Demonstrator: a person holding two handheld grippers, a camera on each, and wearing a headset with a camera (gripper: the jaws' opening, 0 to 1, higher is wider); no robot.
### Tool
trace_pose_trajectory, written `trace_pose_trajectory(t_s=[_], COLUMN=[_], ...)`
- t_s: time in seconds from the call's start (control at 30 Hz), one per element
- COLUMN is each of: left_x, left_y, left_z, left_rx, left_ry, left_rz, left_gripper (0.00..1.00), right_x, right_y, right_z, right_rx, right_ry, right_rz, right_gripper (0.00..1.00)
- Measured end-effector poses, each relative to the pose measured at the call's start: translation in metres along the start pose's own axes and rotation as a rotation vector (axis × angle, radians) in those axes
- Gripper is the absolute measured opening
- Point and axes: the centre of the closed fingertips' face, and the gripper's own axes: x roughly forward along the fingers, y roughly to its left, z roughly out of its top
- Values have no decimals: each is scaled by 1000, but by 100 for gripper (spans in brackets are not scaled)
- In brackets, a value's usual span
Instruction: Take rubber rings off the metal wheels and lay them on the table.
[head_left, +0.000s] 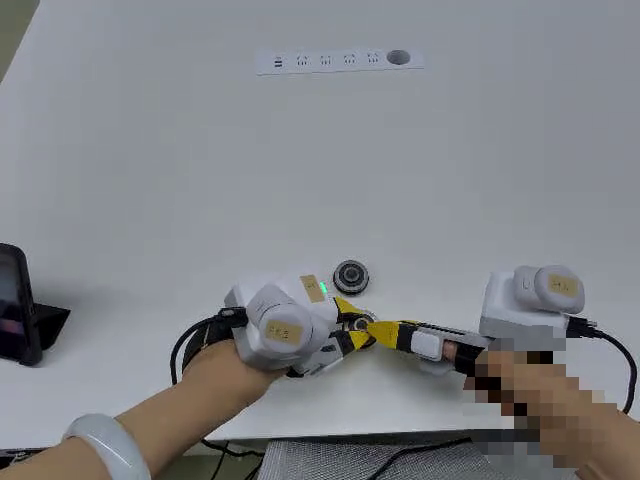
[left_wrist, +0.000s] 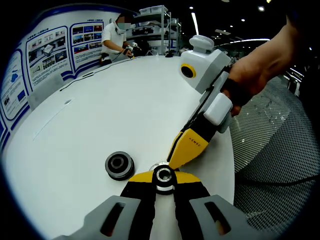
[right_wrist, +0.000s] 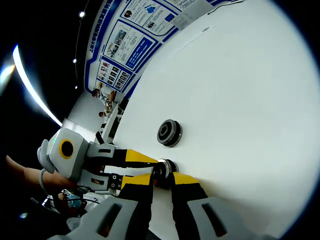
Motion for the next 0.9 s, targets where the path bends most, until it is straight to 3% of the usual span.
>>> trace_pose_trajectory(t_s=[0.43, 0.57, 0.9], left_x=[0, -1, -1], left_y=[0, 0, 0], left_z=[1, 1, 1], left_rx=[-2, -3, -1], left_ry=[-1, -2, -2], left_rz=[0, 1, 0], left_gripper=[13, 13, 13], right_x=[-2, -2, 2], right_y=[-6, -5, -4], right_z=[2, 2, -4], right_rx=[-12, -1, 14], right_ry=[-3, -6, 2], right_rz=[-7, -8, 3], right_gripper=[2, 12, 16])
